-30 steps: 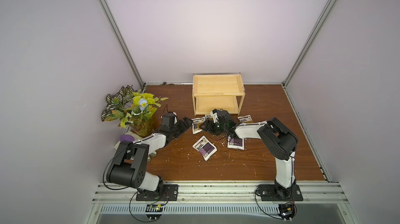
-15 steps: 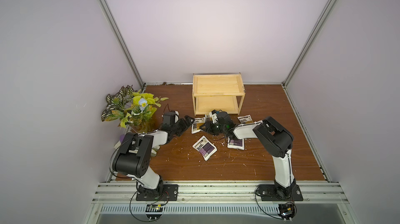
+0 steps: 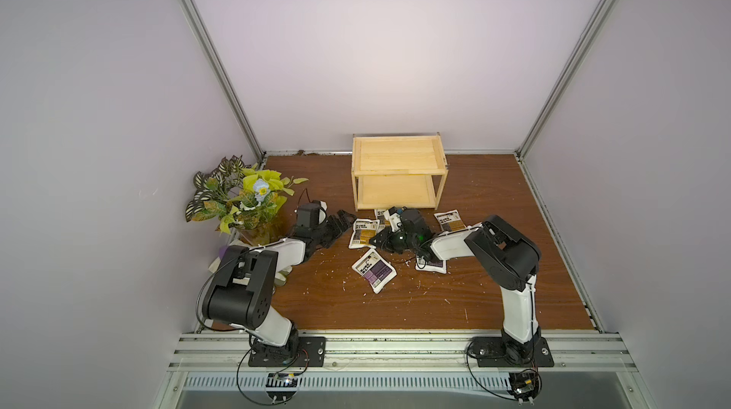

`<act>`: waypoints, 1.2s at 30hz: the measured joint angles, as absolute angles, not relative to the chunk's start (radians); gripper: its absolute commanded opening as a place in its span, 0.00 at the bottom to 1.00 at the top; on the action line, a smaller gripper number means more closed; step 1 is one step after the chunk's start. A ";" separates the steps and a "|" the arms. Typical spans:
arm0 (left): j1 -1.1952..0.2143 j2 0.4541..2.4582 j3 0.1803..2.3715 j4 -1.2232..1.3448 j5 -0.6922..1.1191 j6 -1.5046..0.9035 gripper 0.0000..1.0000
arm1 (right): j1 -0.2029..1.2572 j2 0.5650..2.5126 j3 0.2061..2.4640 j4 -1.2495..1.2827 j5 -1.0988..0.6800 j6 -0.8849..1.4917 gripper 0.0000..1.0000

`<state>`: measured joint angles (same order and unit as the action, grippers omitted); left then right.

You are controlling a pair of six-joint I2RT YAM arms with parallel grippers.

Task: Place the bagged coffee beans on the shelf by color
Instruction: Pick up the bagged coffee beans at the center of the board.

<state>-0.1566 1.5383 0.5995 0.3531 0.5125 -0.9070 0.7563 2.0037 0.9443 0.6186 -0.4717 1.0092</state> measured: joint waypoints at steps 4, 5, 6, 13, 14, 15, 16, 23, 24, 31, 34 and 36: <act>-0.157 1.488 0.605 0.303 0.514 -0.896 1.00 | 0.765 1.950 0.917 0.618 -0.482 1.008 0.07; -0.157 1.477 0.607 0.288 0.514 -0.890 1.00 | 0.766 1.938 0.913 0.618 -0.482 1.008 0.07; -0.157 1.463 0.610 0.271 0.515 -0.884 1.00 | 0.767 1.923 0.910 0.617 -0.485 1.007 0.07; -0.170 1.376 0.632 0.129 0.515 -0.828 0.99 | 0.771 1.817 0.895 0.573 -0.505 0.993 0.07; -0.174 1.365 0.636 0.108 0.513 -0.820 1.00 | 0.771 1.801 0.892 0.565 -0.506 0.991 0.07; -0.181 1.354 0.640 0.088 0.511 -0.810 0.99 | 0.771 1.782 0.888 0.555 -0.508 0.987 0.07; -0.188 1.345 0.644 0.068 0.509 -0.802 1.00 | 0.772 1.767 0.885 0.544 -0.508 0.983 0.07; -0.241 1.271 0.696 -0.057 0.495 -0.767 1.00 | 0.778 1.630 0.879 0.396 -0.506 0.913 0.07; -0.242 1.258 0.707 -0.073 0.493 -0.764 1.00 | 0.778 1.608 0.879 0.372 -0.504 0.900 0.07; -0.242 1.182 0.828 -0.152 0.478 -0.749 0.99 | 0.778 1.510 0.936 0.205 -0.495 0.825 0.07; -0.242 1.180 0.895 -0.173 0.474 -0.747 1.00 | 0.778 1.492 0.996 0.138 -0.482 0.795 0.06; -0.242 1.183 0.938 -0.188 0.472 -0.746 1.00 | 0.778 1.487 1.050 0.093 -0.475 0.771 0.07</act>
<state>-0.2424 1.1831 0.9382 -0.1883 0.4721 -0.7456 0.7776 1.4868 1.0504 0.0929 -0.4751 0.7712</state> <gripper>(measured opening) 0.995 0.069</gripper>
